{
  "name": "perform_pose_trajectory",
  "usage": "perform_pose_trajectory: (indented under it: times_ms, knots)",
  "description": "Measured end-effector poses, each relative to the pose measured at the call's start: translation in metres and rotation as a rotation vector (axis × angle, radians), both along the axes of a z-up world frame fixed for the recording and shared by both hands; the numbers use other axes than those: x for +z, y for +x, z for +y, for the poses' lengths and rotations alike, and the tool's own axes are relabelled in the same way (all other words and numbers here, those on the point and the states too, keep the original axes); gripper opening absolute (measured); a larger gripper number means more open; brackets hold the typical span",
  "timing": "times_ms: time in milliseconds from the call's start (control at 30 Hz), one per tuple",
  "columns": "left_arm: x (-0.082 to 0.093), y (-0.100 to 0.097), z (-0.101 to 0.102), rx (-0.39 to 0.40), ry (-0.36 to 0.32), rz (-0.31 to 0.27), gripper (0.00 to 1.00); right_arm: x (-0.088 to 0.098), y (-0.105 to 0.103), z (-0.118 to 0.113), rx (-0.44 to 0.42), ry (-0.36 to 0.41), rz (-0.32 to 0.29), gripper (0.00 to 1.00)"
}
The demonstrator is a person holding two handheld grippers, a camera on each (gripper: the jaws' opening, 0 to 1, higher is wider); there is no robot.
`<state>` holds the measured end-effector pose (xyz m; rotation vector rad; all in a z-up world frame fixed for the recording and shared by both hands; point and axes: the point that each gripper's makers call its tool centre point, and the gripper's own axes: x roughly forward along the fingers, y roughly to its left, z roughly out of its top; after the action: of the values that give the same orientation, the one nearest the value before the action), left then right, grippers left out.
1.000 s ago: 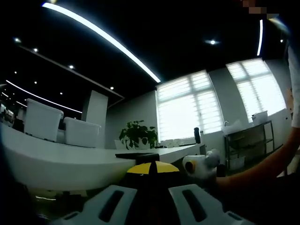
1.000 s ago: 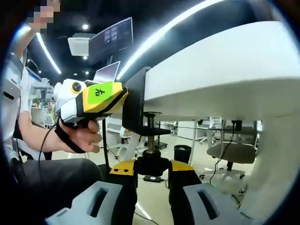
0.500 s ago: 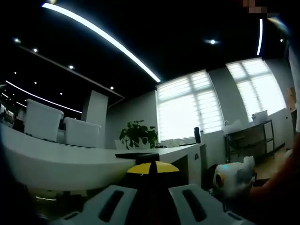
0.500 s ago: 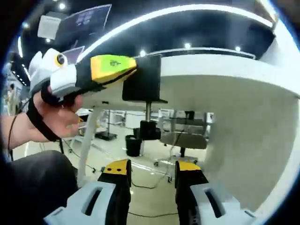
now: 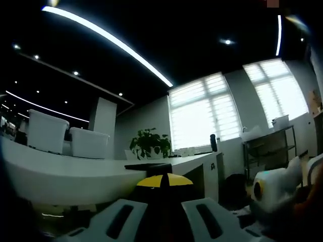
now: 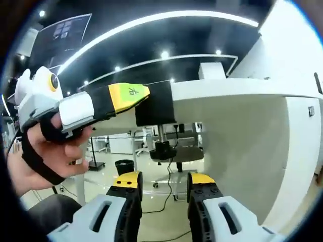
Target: Clamp the fixed fixture on the desktop, loosen the retaining clip, secure it to the edge of the desk, and tighten the retaining clip.
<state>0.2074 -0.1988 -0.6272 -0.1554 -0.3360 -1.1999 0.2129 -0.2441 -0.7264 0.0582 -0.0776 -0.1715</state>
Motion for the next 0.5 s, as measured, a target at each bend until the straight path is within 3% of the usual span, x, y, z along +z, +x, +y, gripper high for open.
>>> perform_pose_trajectory:
  times_ms: [67,133,233,500]
  knots:
    - [0.000,0.000,0.000,-0.002,0.000,0.001,0.03,0.007,0.005,0.004,0.013,0.016,-0.041,0.32]
    - [0.000,0.000,0.000,-0.003,0.000,0.000,0.03,0.010,0.011,0.004,-0.006,-0.025,-0.038,0.32]
    - [0.000,-0.001,0.000,-0.005,-0.001,0.000,0.03,0.012,0.026,0.002,-0.009,-0.027,-0.036,0.31]
    - [0.001,-0.001,0.000,-0.011,0.000,-0.006,0.03,0.021,0.041,0.002,-0.029,-0.081,-0.043,0.27]
